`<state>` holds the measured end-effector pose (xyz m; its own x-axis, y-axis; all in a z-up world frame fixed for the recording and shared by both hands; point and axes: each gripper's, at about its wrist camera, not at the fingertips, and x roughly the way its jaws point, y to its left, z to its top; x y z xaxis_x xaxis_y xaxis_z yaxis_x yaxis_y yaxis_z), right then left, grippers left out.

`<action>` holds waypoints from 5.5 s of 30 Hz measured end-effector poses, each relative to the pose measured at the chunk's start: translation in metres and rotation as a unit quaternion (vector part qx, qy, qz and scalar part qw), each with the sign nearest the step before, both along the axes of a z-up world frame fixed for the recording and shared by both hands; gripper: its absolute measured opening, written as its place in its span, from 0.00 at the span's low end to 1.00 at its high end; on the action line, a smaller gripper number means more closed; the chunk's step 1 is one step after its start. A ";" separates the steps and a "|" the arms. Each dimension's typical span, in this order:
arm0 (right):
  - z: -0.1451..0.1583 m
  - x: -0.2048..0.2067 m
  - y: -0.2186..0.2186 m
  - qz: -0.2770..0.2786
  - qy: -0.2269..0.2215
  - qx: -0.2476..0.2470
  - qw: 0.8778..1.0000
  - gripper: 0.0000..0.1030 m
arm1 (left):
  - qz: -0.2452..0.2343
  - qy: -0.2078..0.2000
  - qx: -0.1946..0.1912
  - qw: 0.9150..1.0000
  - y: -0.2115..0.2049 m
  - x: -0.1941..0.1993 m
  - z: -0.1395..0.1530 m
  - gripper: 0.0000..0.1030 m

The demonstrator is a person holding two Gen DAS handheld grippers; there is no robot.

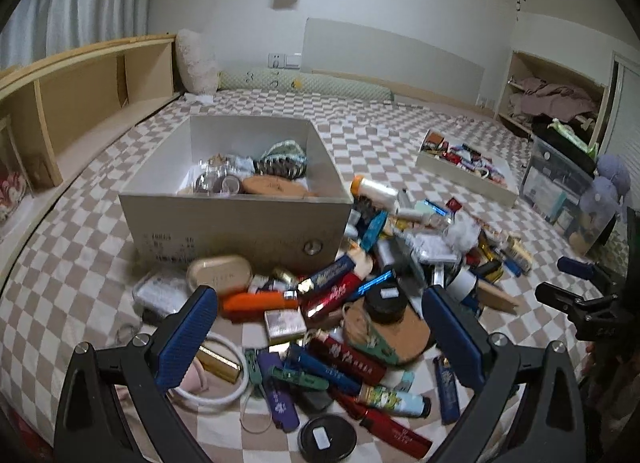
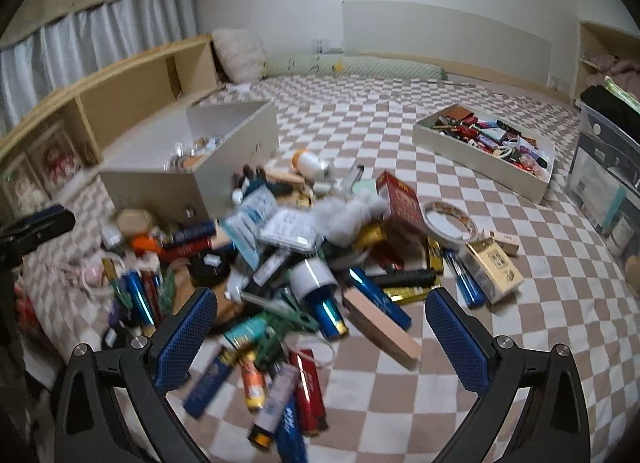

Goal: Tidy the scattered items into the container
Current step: 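Lower the left tool toward the black round tin while the right approaches the white-and-orange lighter, then grasp the black round tin with the left tool while the right grasps the white lighter, then carry the black tin and white lighter up over the white box with both tools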

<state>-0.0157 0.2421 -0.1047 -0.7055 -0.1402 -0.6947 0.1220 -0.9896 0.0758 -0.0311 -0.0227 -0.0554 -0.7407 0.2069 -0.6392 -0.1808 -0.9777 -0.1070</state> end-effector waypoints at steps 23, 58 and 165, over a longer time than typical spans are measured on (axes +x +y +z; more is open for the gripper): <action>-0.095 -0.006 -0.029 0.179 -0.198 0.139 0.954 1.00 | 0.000 -0.044 -0.015 0.999 0.001 0.036 -0.069 0.99; -0.058 0.001 0.051 0.093 -0.129 0.044 0.986 1.00 | -0.012 -0.054 -0.056 0.997 0.011 0.042 -0.104 0.87; -0.031 -0.048 -0.076 0.053 -0.124 -0.178 0.975 0.80 | -0.025 -0.032 0.057 0.998 -0.006 -0.008 -0.057 0.49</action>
